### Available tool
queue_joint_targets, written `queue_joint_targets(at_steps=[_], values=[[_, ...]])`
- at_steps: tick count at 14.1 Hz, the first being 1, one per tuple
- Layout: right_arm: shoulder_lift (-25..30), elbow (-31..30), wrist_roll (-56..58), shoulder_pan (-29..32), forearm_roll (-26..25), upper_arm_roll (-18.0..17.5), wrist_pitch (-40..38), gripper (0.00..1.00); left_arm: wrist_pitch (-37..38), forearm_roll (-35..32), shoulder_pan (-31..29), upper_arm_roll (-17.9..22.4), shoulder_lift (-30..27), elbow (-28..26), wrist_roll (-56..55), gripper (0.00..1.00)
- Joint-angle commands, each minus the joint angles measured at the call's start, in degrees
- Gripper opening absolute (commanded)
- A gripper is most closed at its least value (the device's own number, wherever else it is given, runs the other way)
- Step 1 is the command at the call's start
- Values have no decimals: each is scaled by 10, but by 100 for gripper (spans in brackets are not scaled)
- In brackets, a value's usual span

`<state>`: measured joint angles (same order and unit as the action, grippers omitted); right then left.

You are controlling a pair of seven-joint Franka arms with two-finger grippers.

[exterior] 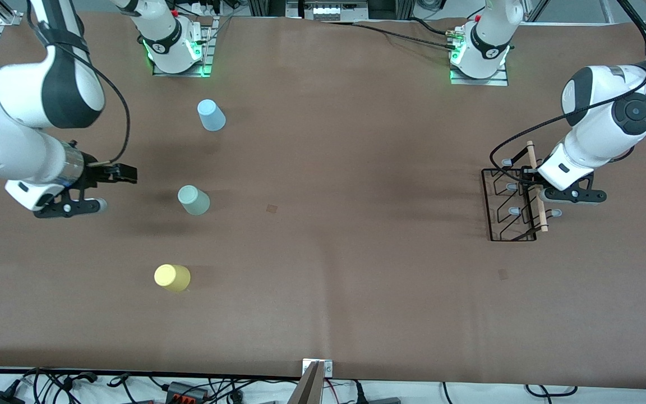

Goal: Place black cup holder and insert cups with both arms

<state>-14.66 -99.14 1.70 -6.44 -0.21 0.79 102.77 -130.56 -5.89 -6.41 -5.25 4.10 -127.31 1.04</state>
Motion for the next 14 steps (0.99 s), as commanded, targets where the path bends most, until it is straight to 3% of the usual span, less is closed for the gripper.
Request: queue_joint_targets(at_steps=[1, 2, 6, 10, 14], values=[[-30, 0, -58, -37, 4, 3, 25, 100, -29, -10, -13, -2, -13, -29, 10, 52], [-42, 0, -77, -49, 4, 3, 32, 100, -30, -10, -16, -2, -8, -28, 21, 46], [-88, -5, -88, -61, 29, 2, 66, 100, -30, -10, -16, -3, -5, -27, 34, 1], [-109, -45, -128, -66, 43, 2, 122, 100, -10, -9, -8, -16, -8, -8, 30, 1], [-109, -90, -179, -75, 43, 2, 163, 100, 45, 12, -9, -102, -12, 28, -30, 1]])
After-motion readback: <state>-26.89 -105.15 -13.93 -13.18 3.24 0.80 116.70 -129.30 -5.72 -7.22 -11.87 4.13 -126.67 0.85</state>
